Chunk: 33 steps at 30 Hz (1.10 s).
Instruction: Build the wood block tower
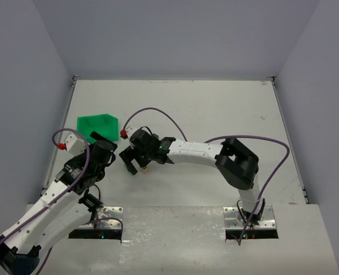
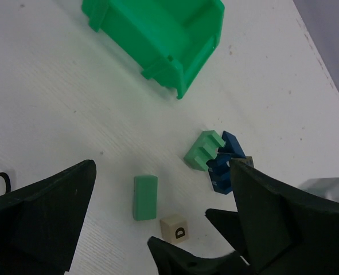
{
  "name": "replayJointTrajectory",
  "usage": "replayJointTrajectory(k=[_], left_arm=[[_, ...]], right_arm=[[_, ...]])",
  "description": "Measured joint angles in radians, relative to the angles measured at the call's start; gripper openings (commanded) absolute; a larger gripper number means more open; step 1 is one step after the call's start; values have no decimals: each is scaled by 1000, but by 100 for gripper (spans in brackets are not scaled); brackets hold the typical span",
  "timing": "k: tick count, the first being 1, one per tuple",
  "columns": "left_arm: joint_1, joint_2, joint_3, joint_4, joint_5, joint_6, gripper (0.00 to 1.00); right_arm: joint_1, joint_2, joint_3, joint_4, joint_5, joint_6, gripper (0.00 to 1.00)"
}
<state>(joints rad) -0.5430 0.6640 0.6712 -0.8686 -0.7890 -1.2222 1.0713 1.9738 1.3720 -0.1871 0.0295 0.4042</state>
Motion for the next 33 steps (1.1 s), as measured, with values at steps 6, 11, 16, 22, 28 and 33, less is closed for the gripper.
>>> replayJointTrajectory(k=[6,11,16,22,28,33], left_arm=[[0,-82,0,-76,-31,-62,100],[0,-78,-1,-86,-33,-67,100],[0,-65,-6,-86,-31,-66,100],[0,-61,-12,-78,-30,-64,100],[0,-62,-13,-67,-31,-55,100],[0,-63,-13,-48,-31,-36,100]], right_arm=[[53,163,152,-37,10,-5,99],[58,238,207,-55,61,-7,78],[59,269,222,-60,109,-16,43],[78,272,222,-52,127,-23,18],[83,260,188,0,113,-53,12],[42,206,149,6,16,-118,10]])
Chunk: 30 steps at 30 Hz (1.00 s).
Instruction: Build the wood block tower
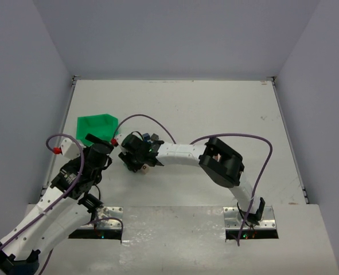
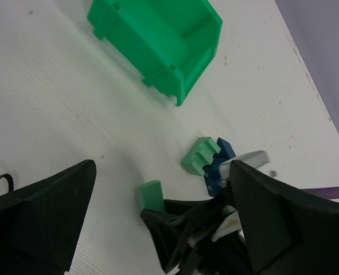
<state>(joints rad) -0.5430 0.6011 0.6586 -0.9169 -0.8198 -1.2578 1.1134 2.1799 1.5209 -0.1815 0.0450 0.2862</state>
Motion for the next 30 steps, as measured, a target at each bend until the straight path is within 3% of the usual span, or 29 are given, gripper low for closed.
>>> replayJointTrajectory(k=[5,13,19,24,30], left_arm=[[0,3,0,34,3,24,100],[0,143,17,135,8,104,100],[0,290,68,205,7,177,100],[0,360,77,264,-6,231,100],[0,446,91,337,-10,327,100]], right_arm=[[-157,-167,-33,30,-154,-113,11],[-591,-503,-84,106,-424,-373,13],[-856,-621,-207,-34,-625,-685,12],[-926,-622,-405,-174,-625,-921,11],[-921,-646,-592,-300,-596,-1065,11]])
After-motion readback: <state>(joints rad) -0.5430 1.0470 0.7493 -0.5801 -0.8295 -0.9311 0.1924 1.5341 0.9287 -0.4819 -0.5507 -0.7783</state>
